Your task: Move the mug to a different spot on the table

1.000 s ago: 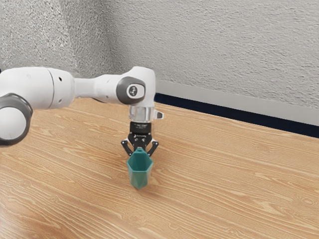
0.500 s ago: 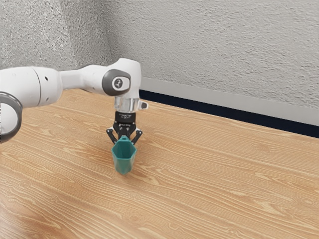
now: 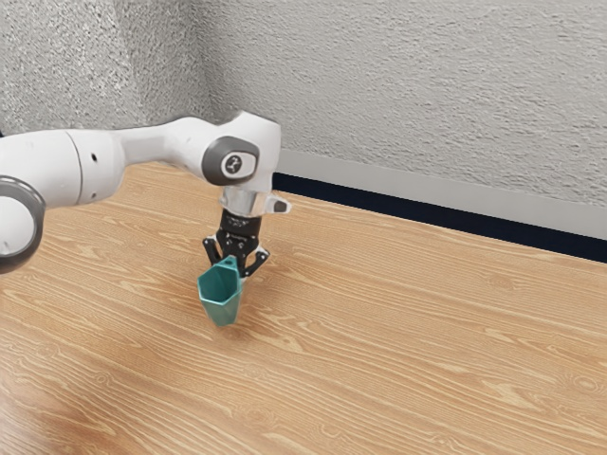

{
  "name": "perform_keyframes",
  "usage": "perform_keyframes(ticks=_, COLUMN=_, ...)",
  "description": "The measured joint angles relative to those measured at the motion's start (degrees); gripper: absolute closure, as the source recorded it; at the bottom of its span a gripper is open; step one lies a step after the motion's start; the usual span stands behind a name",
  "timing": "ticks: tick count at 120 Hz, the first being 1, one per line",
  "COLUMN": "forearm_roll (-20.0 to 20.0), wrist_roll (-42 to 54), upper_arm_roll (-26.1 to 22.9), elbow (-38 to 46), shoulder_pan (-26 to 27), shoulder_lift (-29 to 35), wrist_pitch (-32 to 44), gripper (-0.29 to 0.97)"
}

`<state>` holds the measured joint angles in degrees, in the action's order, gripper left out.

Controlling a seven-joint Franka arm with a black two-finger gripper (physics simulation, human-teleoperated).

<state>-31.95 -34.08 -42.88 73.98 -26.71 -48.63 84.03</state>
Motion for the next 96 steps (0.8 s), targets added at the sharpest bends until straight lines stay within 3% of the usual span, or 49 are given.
perform_keyframes(ticks=96, forearm_roll=-0.17, wrist_roll=11.85, upper_arm_roll=-2.74, elbow=0.44, shoulder_pan=0.69, shoulder_lift=-3.31, wrist_pitch=-2.1, gripper=0.74)
